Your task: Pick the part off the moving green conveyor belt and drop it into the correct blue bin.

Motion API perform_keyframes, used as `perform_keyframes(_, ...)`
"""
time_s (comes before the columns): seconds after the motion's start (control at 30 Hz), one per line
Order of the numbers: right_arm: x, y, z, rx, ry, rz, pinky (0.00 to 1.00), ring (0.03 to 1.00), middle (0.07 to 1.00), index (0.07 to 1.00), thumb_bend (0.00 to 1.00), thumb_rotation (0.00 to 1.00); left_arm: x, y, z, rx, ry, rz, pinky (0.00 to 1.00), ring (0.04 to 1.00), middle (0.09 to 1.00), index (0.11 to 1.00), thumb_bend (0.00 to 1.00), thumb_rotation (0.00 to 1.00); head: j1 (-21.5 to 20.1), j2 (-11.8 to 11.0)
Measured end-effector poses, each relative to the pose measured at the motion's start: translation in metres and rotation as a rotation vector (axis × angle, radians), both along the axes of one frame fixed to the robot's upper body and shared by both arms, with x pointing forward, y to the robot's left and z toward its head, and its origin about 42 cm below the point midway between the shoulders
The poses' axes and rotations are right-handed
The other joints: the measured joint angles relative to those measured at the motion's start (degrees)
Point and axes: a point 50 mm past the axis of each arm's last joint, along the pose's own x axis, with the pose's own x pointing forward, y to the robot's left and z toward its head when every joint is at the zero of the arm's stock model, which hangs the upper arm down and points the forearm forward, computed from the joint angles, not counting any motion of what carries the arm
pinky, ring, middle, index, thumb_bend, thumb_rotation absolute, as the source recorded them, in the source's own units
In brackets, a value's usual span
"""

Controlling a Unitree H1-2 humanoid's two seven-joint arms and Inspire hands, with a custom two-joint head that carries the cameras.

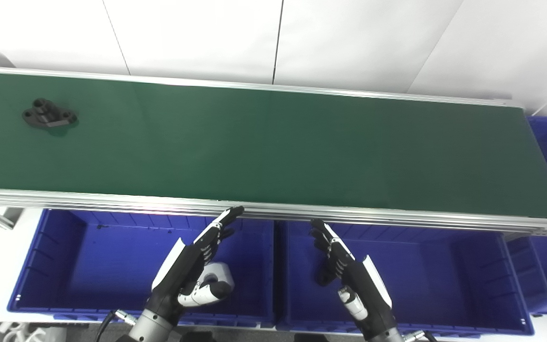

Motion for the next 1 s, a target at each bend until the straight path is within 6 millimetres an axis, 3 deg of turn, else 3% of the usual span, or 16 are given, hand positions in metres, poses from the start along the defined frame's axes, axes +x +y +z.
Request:
perform_keyframes(0.2,-0.0026,0.0001,-0.0004,-0.005,0.005,0.001,0.92,0.958,0.99,0.95,0.96,0.99,-0.0014,0.0007,-0.0005,0.0,-0.006,-0.003,0.95,0.992,0.988,0.921,0.96,0.76,0.5,-2.5)
perform_keyframes(0.43,-0.0034,-0.0001,0.0,-0.002,0.006,0.0,0.93,0.958,0.981,0.944,0.93,0.97,-0.0015,0.001,0.0019,0.001,-0.007,-0.003,0.97,0.999,0.994,0.921,0.97,0.77,-0.1,0.6)
perform_keyframes(0.6,-0.002,-0.0003,0.0006,-0.001,0.001,-0.004,0.92,0.957,0.995,0.951,0.97,0.98,0.0019,0.0008,0.0019,0.001,-0.014,-0.005,0.94,0.987,0.984,0.922,0.97,0.78,-0.1,0.5)
perform_keyframes(0.87,-0.0012,0.0002,0.0006,0.001,0.0,-0.004,0.93,0.957,0.992,0.952,0.95,0.98,0.003,0.0,0.0005,0.001,-0.014,-0.006,0.94,0.989,0.984,0.919,0.98,0.77,0.5,-0.9)
perform_keyframes(1.0,-0.0024,-0.0007,-0.0029,-0.003,0.013,-0.004,0.92,0.958,0.993,0.957,0.97,0.99,0.0008,-0.0007,-0.0062,0.001,-0.007,-0.01,0.94,0.988,0.985,0.924,0.97,0.78,2.2,-4.2)
